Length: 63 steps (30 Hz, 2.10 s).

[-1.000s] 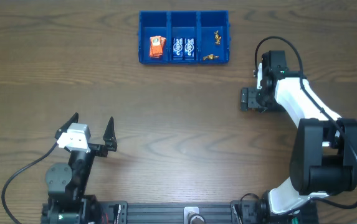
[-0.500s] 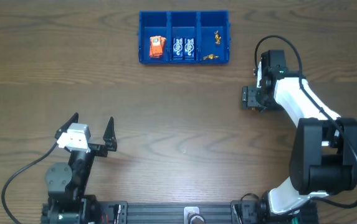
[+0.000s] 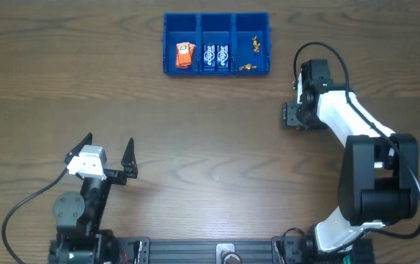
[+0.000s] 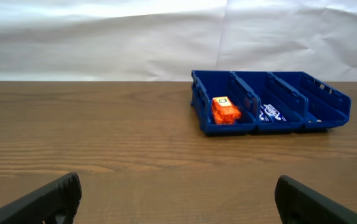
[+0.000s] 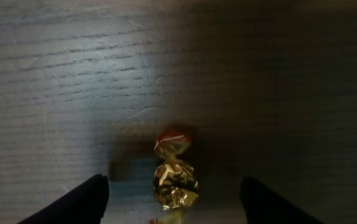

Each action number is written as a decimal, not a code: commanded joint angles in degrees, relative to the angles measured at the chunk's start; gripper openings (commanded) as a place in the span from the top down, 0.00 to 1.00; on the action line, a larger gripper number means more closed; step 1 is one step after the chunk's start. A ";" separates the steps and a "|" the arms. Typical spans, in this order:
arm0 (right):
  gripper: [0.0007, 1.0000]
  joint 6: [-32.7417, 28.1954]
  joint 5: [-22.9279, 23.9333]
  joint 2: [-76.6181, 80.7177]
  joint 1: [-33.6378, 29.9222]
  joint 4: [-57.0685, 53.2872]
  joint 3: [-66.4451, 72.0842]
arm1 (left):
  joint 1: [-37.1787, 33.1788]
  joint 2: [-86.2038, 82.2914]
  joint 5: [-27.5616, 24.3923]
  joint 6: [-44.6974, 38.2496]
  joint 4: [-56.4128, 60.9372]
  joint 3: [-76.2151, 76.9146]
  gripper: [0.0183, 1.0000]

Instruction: Sort Candies Into Trays

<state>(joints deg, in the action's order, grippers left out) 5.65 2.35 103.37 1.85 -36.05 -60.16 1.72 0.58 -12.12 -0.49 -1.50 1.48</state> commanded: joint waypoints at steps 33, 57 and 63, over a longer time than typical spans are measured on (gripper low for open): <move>0.96 1.60 1.60 1.90 0.39 0.57 -0.39 | 0.15 -0.37 -1.01 -0.81 -1.68 -1.20 0.00; 0.96 8.70 10.91 8.28 19.96 -11.08 -55.93 | 0.15 -0.37 -1.01 -0.81 -1.68 -1.20 0.00; 0.96 11.63 8.90 20.96 17.09 -11.47 -61.68 | 0.15 -0.37 -1.01 -0.81 -1.68 -1.20 0.00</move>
<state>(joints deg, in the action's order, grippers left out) 15.11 12.03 119.94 20.84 -47.05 -120.40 1.72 0.58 -12.12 -0.49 -1.50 1.48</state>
